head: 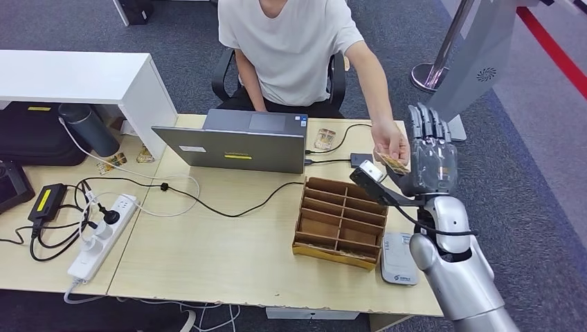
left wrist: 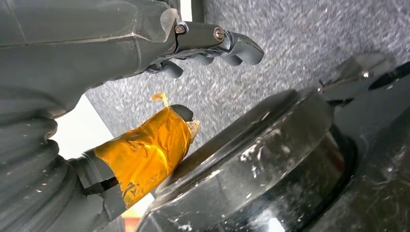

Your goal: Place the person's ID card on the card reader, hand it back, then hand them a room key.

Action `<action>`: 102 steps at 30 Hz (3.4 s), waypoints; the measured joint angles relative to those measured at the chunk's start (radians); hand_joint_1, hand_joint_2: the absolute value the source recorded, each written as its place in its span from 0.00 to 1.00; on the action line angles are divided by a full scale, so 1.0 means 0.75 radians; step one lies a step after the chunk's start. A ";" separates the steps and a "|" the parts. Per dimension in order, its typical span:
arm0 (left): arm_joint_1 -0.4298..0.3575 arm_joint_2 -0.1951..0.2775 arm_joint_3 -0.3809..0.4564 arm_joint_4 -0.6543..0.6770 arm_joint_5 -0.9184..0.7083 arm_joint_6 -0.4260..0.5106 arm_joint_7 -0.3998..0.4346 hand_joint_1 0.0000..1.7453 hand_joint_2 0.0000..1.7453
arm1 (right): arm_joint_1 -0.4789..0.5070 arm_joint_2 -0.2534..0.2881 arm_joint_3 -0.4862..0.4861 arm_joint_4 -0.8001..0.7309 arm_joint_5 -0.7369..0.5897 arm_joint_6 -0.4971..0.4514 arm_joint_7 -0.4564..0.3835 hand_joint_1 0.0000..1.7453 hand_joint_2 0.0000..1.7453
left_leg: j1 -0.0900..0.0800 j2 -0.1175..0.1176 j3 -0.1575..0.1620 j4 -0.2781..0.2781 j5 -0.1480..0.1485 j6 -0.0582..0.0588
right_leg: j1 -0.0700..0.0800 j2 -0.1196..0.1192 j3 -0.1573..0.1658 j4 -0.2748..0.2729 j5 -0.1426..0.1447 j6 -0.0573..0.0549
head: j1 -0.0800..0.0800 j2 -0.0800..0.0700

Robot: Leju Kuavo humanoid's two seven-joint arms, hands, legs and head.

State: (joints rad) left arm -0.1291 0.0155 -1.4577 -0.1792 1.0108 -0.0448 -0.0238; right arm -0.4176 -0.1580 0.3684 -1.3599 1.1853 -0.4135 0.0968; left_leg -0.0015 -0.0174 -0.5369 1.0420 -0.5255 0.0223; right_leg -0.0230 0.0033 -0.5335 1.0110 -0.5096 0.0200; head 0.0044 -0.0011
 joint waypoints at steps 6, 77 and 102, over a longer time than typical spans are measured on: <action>0.004 0.002 0.000 0.005 0.009 -0.013 -0.005 0.00 1.00 | -0.015 0.016 0.026 0.034 -0.050 0.002 -0.017 1.00 1.00 | 0.000 -0.002 -0.001 0.000 0.000 0.000 | 0.000 -0.002 0.000 0.000 0.000 0.000 | 0.000 0.000; 0.040 -0.007 0.032 0.015 0.097 0.001 -0.057 0.00 1.00 | 0.805 -0.082 -0.035 -0.299 -0.101 -0.170 -0.112 1.00 1.00 | 0.000 -0.002 -0.001 0.000 -0.001 0.000 | 0.000 -0.001 -0.001 -0.002 0.000 0.000 | 0.000 0.000; 0.025 -0.006 0.032 0.015 0.105 -0.008 -0.036 0.00 1.00 | 0.739 -0.073 0.176 0.069 -0.206 -0.325 0.053 1.00 1.00 | 0.000 0.001 0.003 0.000 0.000 0.000 | 0.000 0.002 0.001 -0.003 0.001 0.002 | 0.000 0.000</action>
State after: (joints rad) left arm -0.1103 0.0111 -1.4336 -0.1680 1.0895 -0.0509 -0.0511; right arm 0.1364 -0.2126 0.5007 -1.3081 1.0311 -0.6572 0.1368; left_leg -0.0017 -0.0165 -0.5350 1.0422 -0.5257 0.0224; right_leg -0.0232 0.0046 -0.5325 1.0091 -0.5087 0.0212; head 0.0045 -0.0011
